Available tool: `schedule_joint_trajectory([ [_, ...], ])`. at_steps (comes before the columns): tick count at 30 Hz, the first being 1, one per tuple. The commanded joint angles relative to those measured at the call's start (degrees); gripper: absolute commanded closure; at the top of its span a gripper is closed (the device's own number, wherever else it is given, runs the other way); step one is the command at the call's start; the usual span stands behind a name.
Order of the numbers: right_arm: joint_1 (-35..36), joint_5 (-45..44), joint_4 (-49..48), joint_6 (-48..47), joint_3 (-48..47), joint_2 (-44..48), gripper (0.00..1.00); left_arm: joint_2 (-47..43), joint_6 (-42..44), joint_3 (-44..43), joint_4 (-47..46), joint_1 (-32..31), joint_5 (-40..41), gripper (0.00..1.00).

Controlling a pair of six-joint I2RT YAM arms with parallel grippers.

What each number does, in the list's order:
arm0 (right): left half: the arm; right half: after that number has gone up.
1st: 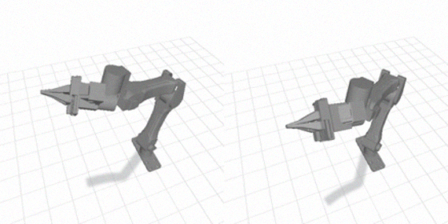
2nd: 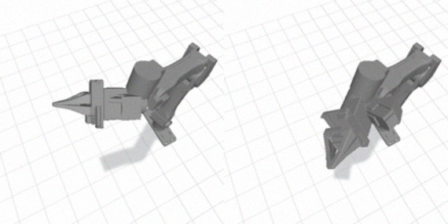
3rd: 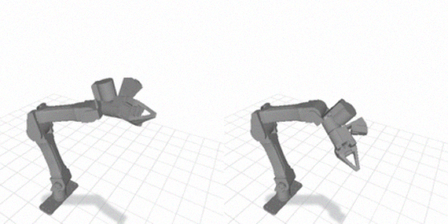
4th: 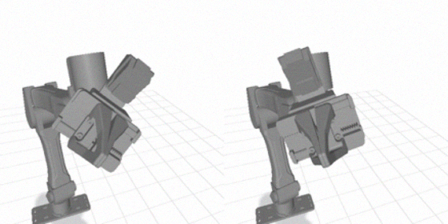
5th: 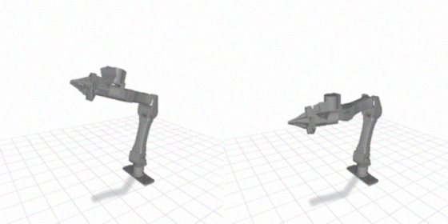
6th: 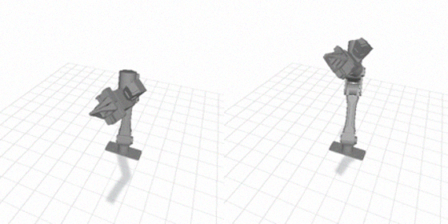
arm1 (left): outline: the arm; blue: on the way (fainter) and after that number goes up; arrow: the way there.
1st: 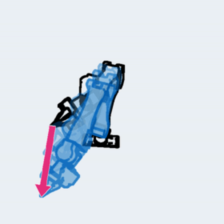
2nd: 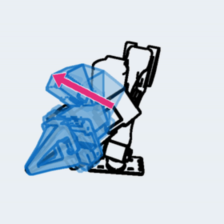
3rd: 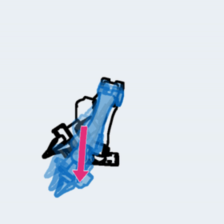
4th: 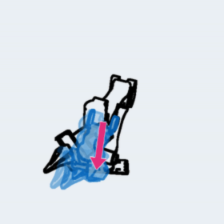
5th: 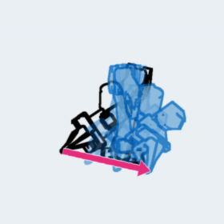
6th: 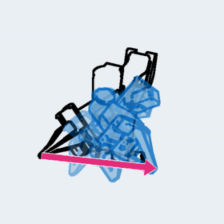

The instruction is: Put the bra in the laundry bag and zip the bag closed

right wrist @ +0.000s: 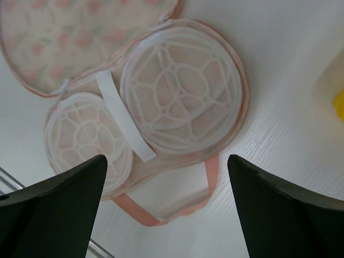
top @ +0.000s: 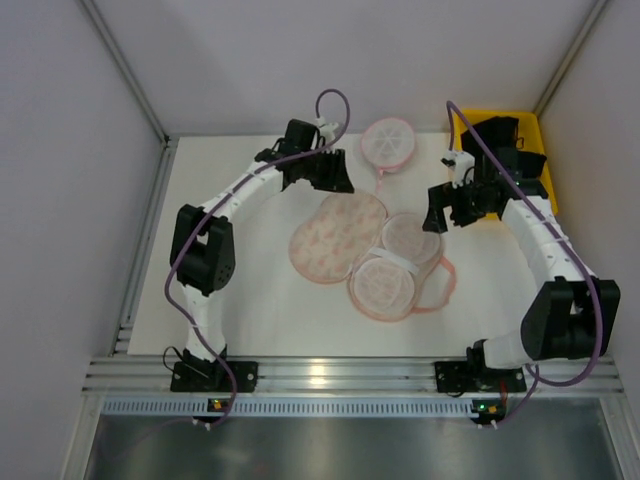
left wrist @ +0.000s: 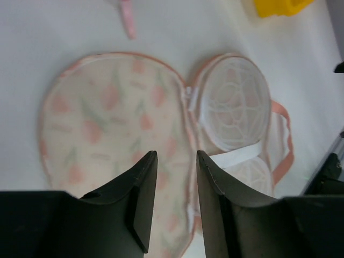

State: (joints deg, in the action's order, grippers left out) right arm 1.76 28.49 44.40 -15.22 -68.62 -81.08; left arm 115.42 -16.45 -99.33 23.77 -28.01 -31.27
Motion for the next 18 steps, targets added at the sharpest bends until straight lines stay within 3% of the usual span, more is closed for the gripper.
schedule_joint_trajectory([
  [1,0.7,-0.1,1.1,-1.7,-1.1,-1.8,0.05,0.5,6.7,0.3,2.8,1.3,4.5,0.6],
  [9,0.8,-1.7,4.7,-2.0,-4.0,-6.3,0.05,6.7,12.1,0.7,3.3,1.3,9.9,0.63],
  [18,0.8,-2.7,5.7,-1.7,-4.1,-7.4,0.05,9.1,10.8,3.9,7.5,2.5,20.9,0.64],
])
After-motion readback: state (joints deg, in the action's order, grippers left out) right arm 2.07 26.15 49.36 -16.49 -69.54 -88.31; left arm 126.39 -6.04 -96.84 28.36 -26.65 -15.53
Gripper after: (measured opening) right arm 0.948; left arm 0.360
